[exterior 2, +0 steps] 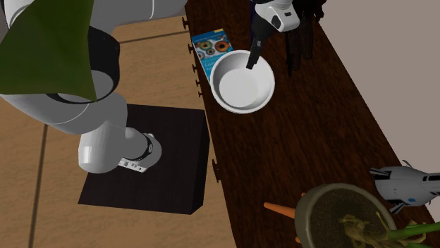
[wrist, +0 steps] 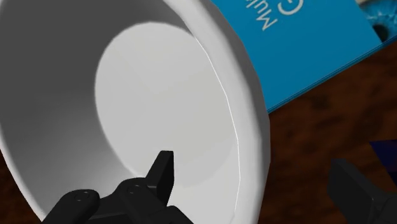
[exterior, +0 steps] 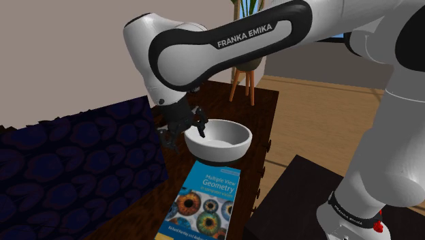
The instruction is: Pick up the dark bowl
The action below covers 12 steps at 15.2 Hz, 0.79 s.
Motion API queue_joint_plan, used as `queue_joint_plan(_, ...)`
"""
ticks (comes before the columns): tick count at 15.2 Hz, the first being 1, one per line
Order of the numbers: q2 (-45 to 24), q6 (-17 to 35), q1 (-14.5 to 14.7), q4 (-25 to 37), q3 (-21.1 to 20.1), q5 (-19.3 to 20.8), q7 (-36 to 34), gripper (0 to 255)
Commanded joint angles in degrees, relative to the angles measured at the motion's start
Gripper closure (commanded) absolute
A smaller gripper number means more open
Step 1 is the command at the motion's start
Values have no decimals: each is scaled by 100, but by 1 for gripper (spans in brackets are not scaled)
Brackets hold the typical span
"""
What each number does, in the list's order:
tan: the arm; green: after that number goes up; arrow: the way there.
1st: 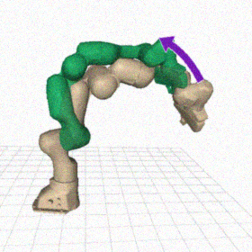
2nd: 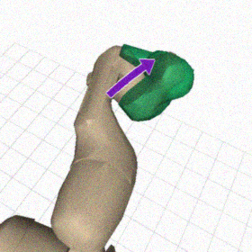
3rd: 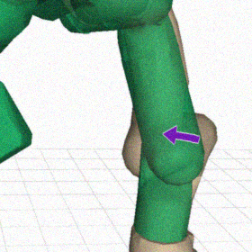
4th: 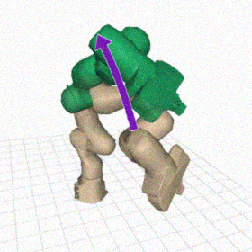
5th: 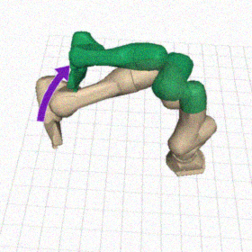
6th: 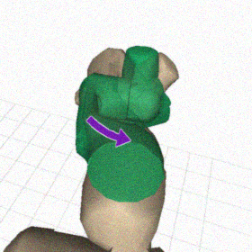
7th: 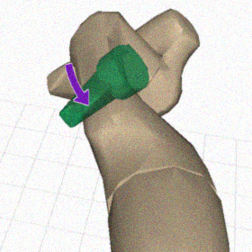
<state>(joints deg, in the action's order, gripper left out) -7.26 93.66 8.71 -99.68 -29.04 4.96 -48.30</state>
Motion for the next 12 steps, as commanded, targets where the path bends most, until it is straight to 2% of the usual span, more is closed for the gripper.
queue_joint_plan(1,-6,29,2,-21,-1,3,-5,255)
queue_joint_plan(10,-3,32,-1,-27,2,3,0,255)
queue_joint_plan(12,12,-117,0,110,-1,-6,10,255)
